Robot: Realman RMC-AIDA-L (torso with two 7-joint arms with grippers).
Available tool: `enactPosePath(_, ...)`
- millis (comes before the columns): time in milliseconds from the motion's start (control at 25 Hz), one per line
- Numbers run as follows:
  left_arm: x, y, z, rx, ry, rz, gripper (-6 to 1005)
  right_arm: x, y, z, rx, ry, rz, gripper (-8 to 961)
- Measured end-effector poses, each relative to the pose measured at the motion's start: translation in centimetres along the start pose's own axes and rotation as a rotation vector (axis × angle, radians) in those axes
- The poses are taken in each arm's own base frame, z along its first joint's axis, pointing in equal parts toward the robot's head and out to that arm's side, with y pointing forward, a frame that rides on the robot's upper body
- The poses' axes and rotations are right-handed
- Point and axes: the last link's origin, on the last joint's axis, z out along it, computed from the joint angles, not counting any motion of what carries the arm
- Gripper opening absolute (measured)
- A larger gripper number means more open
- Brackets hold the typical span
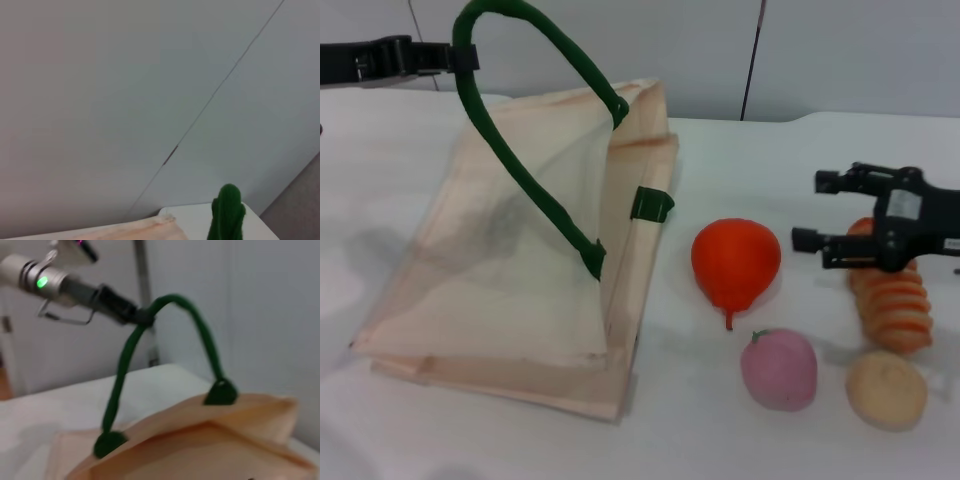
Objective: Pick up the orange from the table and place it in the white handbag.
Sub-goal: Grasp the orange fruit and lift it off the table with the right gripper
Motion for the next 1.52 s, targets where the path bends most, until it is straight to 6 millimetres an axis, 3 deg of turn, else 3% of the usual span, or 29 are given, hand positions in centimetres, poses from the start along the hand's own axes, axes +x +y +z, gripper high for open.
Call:
enactPosePath(680,0.8,0.4,0.5,-0.017,0.003,0.014,121,-0.2,-1.3,5.9,-0.012,0.209,-0.085,885)
enactPosePath(1160,0.9,0.4,0.7,-0.019,0.003,0.014,121,1.1,-1.8,8.0,0.031,0.301,-0.083,883)
enactPosePath(1520,0.9,0.5,1.0,-0.028,0.002,0.014,122,1.6,-2.0,8.3,0.049,0.329,-0.087,882)
